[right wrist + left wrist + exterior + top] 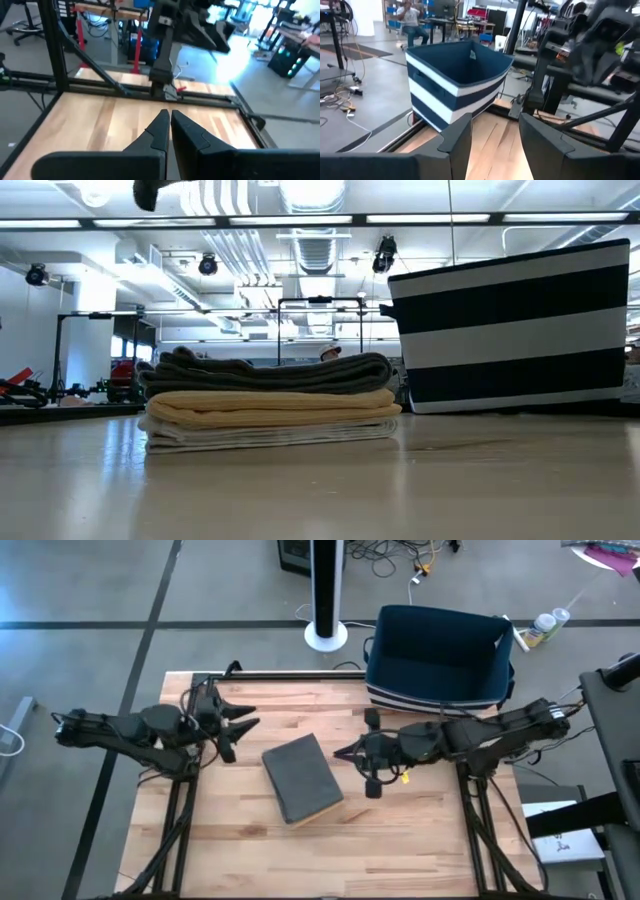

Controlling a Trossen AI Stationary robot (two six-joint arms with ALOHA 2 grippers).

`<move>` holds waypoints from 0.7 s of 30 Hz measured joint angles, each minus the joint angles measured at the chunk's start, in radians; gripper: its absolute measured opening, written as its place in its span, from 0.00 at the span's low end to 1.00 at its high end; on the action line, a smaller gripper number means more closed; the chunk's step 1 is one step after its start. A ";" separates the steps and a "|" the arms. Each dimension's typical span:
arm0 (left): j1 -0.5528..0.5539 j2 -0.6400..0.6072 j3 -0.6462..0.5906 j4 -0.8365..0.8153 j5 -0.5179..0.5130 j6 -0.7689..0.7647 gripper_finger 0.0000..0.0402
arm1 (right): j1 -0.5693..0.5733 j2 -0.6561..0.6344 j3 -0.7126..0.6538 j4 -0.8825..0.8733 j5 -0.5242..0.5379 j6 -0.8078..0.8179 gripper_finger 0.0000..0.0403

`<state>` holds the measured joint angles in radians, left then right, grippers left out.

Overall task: Fold towel
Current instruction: Return to Home Position

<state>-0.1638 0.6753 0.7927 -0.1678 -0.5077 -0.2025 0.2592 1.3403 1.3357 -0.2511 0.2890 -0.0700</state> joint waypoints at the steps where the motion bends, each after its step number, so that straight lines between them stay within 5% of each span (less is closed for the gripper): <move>1: 0.000 -0.007 0.010 -0.012 0.001 0.000 0.39 | 0.000 -0.013 -0.008 -0.013 0.000 0.003 0.03; 21: 0.000 -0.322 -0.172 -0.051 -0.005 -0.018 0.36 | 0.000 -0.330 -0.342 0.011 0.105 0.135 0.03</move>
<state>-0.1638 0.3534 0.6202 -0.2187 -0.5129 -0.2202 0.2592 1.0100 0.9936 -0.2404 0.3937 0.0650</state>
